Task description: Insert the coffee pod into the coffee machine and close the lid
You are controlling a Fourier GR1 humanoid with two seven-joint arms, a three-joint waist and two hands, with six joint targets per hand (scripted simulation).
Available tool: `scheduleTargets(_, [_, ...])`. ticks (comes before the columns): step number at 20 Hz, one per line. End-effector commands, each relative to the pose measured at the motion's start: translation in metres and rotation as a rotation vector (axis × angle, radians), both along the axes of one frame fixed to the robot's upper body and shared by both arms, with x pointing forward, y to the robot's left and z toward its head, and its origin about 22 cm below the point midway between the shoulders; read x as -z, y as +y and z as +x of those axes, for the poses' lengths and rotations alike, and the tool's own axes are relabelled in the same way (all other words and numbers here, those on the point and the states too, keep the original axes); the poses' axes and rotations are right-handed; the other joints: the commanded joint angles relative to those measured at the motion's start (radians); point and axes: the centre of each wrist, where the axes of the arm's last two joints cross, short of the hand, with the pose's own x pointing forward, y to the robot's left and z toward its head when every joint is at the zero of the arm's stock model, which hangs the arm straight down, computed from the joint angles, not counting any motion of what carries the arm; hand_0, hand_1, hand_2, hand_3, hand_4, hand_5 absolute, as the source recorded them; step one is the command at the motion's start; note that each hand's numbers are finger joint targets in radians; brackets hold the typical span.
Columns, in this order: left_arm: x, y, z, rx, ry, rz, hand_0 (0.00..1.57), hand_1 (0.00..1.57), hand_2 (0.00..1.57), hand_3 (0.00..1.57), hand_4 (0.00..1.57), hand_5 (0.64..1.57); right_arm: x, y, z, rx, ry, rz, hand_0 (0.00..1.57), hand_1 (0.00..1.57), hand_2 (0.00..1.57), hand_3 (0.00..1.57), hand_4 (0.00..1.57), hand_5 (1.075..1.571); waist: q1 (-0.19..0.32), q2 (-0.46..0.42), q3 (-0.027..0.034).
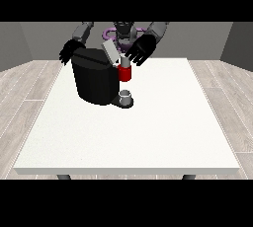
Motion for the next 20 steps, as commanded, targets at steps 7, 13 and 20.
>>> scheduleTargets(7, [0.000, -0.016, 0.002, 0.020, -0.026, 0.019, 1.18, 1.18, 1.25, 1.18, 0.49, 1.571, -0.009, -0.012, 0.005, 0.011, -0.030, 0.010, 0.00, 0.00, 0.00, 0.00, 0.51, 1.571, -0.002, 0.020, 0.0001])
scheduleTargets(13, [0.010, 0.004, 0.001, 0.023, 0.012, 0.017, 1.20, 1.20, 1.28, 1.21, 0.52, 1.571, -0.011, -0.016, -0.001, -0.004, -0.004, 0.018, 0.00, 0.00, 0.00, 0.00, 0.46, 1.571, -0.005, 0.008, -0.0002])
scheduleTargets(20, [0.013, -0.005, 0.002, 0.041, 0.033, 0.024, 1.22, 1.22, 1.27, 1.20, 0.49, 1.571, -0.003, -0.009, -0.002, 0.004, -0.006, 0.007, 0.00, 0.00, 0.00, 0.00, 0.45, 1.571, 0.012, 0.019, -0.0001])
